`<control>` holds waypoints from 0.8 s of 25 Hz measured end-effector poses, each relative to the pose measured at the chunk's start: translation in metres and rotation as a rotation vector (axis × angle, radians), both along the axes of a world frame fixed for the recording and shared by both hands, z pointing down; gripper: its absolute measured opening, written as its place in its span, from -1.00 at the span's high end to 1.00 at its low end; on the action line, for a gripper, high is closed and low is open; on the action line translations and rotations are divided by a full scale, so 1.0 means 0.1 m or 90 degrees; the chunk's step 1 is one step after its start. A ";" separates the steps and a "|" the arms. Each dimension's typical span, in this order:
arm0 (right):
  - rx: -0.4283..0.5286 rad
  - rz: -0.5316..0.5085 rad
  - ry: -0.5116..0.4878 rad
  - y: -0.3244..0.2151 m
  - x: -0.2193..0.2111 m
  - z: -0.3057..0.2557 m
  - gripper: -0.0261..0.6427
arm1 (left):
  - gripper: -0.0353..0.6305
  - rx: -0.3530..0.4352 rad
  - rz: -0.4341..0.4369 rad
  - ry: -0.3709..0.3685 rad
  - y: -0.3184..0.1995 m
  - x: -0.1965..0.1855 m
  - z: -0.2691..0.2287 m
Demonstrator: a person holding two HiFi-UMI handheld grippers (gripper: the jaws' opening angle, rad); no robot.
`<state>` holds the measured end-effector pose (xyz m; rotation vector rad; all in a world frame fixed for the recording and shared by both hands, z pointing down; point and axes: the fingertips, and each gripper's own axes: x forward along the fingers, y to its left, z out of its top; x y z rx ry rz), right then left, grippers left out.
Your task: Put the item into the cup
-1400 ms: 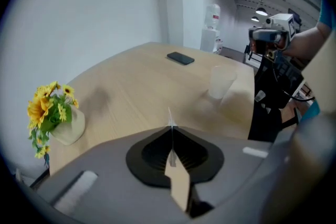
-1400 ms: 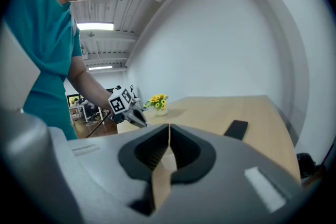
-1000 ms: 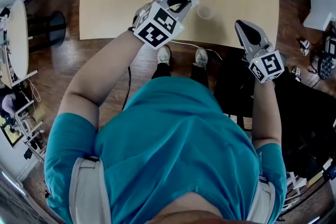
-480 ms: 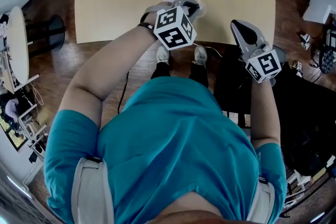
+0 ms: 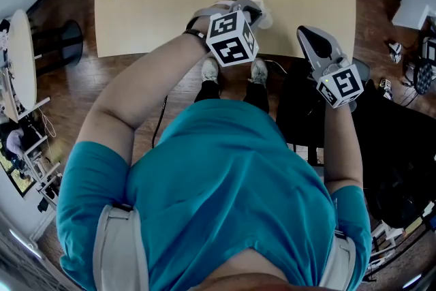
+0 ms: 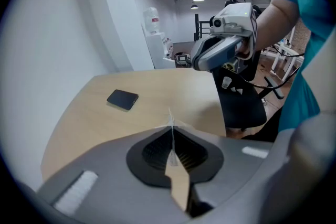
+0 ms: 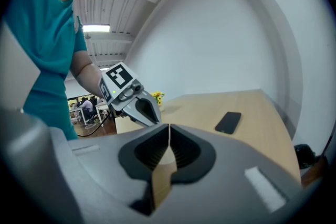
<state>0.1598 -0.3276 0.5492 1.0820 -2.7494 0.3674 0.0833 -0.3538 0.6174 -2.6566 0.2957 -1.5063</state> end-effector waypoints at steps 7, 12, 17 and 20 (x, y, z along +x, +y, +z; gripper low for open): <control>0.002 0.003 -0.005 -0.02 0.02 -0.03 0.90 | 0.87 0.006 0.025 0.015 0.14 0.08 -0.20; -0.001 0.008 -0.008 -0.02 0.03 -0.03 0.90 | 0.87 0.005 0.041 0.024 0.22 0.18 -0.27; 0.000 0.011 -0.010 -0.04 0.05 -0.04 0.90 | 0.87 -0.004 0.046 0.043 0.25 0.24 -0.36; 0.000 0.013 -0.009 -0.04 0.06 -0.04 0.90 | 0.87 -0.015 0.047 0.042 0.27 0.26 -0.33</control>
